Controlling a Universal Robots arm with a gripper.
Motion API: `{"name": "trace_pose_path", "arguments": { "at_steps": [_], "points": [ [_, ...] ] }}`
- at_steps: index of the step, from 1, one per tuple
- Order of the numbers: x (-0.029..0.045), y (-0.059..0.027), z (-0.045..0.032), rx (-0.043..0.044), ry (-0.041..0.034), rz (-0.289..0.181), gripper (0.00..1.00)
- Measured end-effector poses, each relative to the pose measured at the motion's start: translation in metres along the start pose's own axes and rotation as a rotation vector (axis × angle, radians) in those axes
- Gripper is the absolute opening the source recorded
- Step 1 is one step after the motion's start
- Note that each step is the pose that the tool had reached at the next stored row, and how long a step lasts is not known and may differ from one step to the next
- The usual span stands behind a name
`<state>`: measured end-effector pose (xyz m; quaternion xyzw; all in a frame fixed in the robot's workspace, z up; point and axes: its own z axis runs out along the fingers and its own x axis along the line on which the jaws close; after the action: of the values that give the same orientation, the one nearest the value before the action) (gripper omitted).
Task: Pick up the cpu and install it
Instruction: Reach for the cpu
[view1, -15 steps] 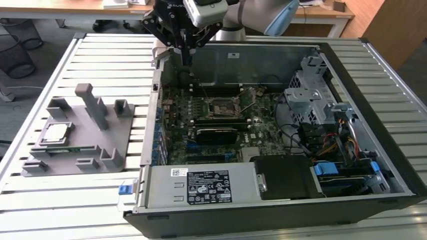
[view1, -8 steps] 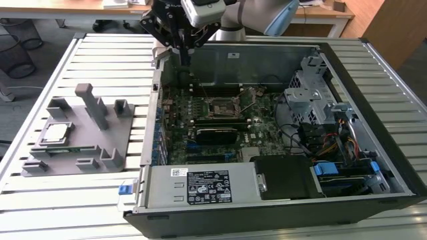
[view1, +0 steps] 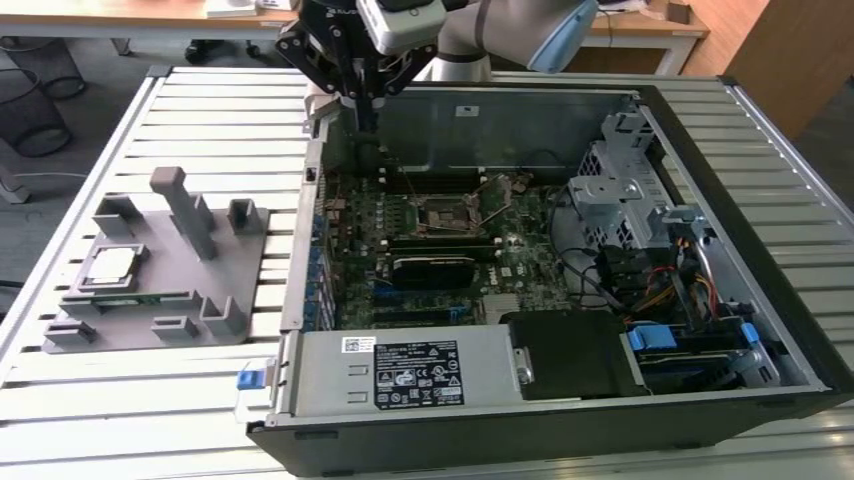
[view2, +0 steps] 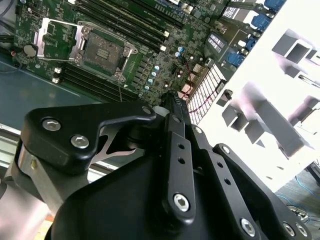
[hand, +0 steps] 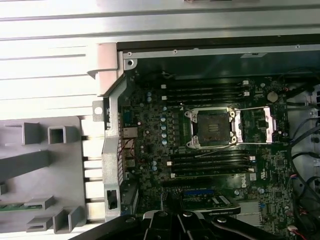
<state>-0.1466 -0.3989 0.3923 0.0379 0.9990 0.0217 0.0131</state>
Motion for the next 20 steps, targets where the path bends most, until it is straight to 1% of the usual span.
{"name": "trace_pose_path", "arguments": {
  "at_steps": [20],
  "points": [
    [0.0067, -0.0005, 0.0004, 0.0, 0.0, 0.0, 0.11]
  ]
}}
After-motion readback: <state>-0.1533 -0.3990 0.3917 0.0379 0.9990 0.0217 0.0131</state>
